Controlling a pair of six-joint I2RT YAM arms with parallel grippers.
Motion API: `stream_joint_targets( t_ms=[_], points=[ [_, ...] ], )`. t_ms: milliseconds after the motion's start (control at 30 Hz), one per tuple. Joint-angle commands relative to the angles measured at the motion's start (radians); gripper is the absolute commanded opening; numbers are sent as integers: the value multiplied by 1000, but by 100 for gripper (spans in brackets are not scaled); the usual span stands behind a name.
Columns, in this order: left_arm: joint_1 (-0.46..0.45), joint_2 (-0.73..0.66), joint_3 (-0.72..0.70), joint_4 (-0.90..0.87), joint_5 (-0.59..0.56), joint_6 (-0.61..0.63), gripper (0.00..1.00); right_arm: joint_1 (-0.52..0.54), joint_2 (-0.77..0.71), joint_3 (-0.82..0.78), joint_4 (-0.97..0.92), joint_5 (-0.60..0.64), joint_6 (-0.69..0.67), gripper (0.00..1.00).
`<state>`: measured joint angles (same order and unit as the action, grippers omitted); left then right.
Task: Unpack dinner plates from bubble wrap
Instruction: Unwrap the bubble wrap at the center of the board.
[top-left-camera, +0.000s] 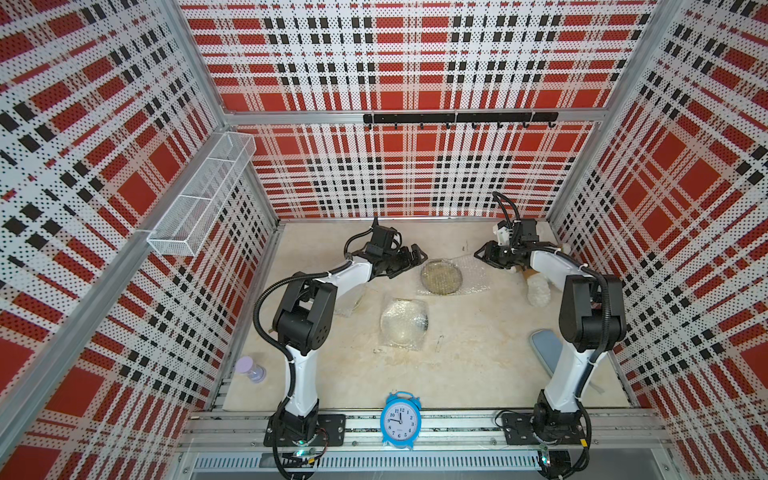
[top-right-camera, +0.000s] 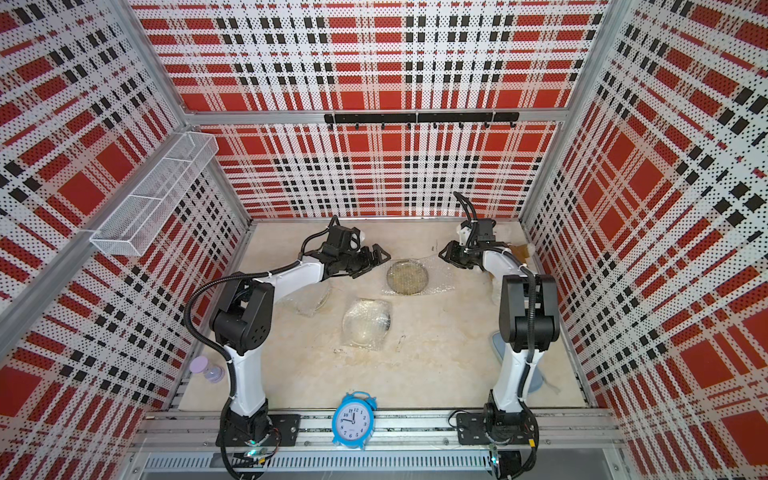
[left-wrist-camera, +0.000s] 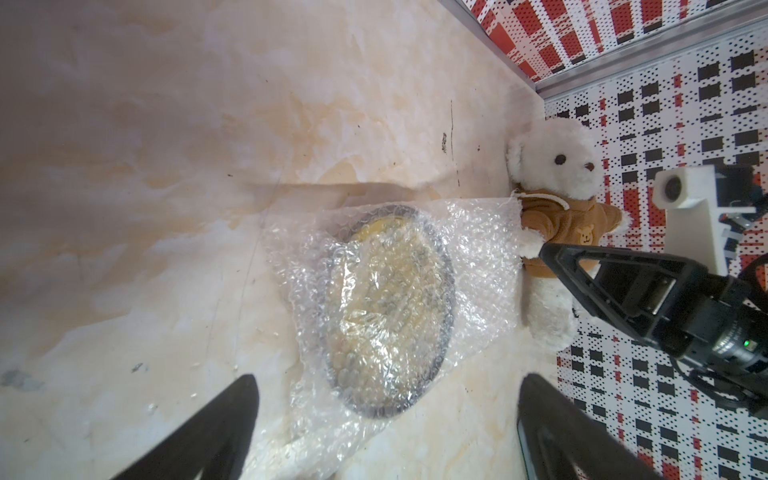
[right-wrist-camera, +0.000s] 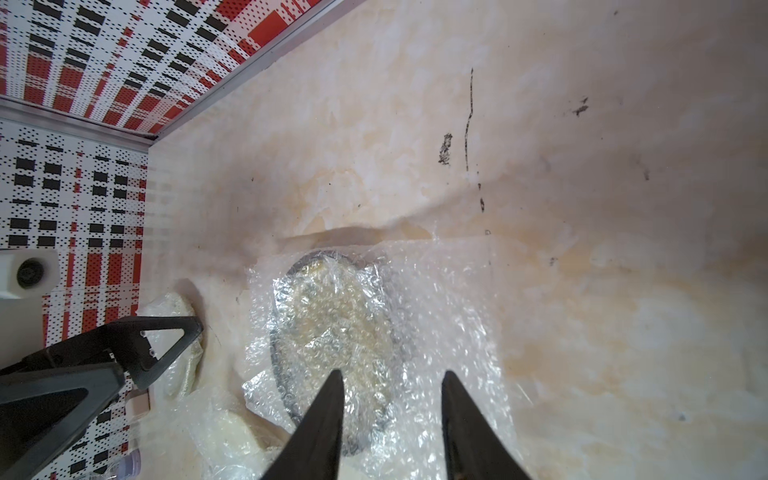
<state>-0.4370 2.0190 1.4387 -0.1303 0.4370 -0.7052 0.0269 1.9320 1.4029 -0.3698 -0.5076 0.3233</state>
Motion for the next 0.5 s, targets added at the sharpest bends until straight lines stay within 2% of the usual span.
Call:
stream_joint_targets(
  t_ms=[0, 467],
  points=[
    [7, -31, 10, -11, -6, 4, 100, 8, 28, 14, 46, -17, -38, 40],
    [19, -68, -30, -1, -19, 4, 99, 33, 61, 54, 34, 8, -58, 37]
  ],
)
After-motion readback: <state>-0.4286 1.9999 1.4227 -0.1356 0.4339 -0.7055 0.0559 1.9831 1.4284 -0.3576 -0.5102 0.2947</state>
